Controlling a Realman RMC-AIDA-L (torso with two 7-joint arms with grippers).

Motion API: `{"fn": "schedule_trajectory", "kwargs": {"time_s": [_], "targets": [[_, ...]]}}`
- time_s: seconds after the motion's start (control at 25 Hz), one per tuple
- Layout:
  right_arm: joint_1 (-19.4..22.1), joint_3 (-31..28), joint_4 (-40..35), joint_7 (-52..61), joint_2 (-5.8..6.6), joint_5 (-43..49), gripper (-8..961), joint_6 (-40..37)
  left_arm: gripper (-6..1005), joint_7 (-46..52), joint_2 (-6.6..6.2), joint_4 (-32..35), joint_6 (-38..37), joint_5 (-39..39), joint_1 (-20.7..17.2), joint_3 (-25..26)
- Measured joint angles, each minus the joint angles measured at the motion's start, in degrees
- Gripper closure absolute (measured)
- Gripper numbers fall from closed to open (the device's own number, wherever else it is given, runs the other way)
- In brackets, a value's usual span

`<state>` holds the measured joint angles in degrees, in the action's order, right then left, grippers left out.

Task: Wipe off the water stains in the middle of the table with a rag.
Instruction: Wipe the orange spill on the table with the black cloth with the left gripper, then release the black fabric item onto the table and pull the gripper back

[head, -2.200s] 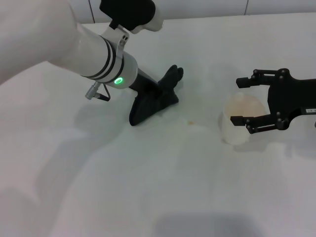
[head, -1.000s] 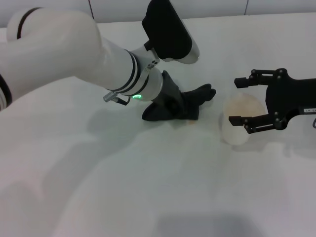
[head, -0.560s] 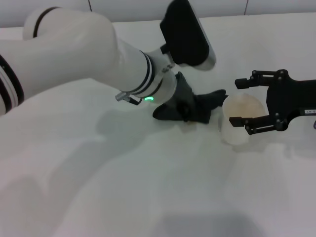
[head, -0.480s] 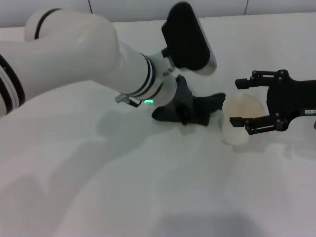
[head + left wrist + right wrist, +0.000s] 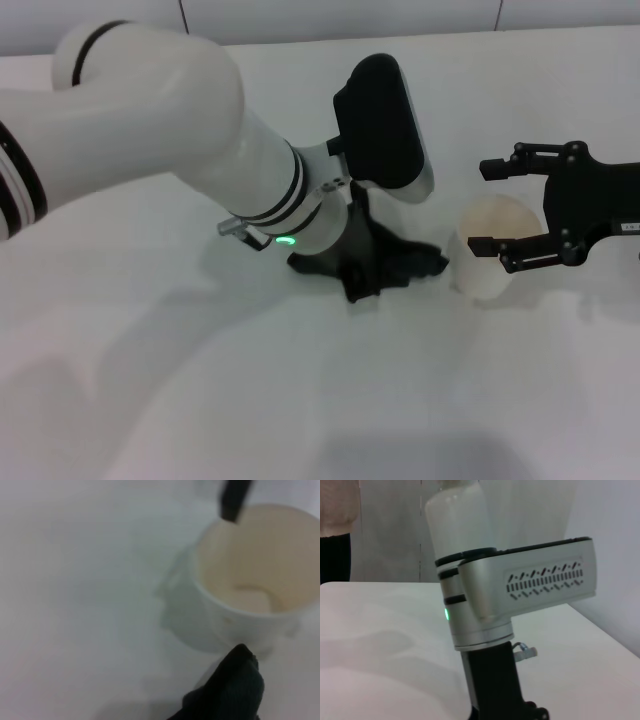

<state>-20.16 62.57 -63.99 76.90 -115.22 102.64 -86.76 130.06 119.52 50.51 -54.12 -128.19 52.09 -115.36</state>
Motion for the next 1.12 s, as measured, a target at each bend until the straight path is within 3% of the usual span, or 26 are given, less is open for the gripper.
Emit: {"fn": "schedule_trajectory", "kwargs": {"time_s": [0.2, 0.32, 0.64, 0.88, 1.12], "targets": [[0.50, -0.09, -0.49, 0.00, 0.05, 0.00, 108, -0.14, 930, 1.17, 0.00, 0.76, -7.01, -3.29, 0.41, 2.78], [0.56, -0.10, -0.57, 0.03, 0.07, 0.00, 108, -0.24, 931, 5.31, -0.01, 2.62, -12.14, -9.30, -0.16, 5.86], [0.38, -0.17, -0.61, 0.16, 0.18, -0.08, 108, -0.26, 932, 16.98, -0.01, 3.77, -15.45, -24.00, -0.54, 12.57], [0.18, -0.28, -0.61, 0.20, 0.18, -0.08, 108, -0.26, 926, 17.96, -0.02, 3.76, -18.17, -24.63, -0.62, 17.75], [0.12, -0.69, -1.05, 0.31, 0.17, -0.09, 108, -0.25, 920, 17.51, -0.11, 3.43, -26.55, -23.13, -0.74, 22.80]]}}
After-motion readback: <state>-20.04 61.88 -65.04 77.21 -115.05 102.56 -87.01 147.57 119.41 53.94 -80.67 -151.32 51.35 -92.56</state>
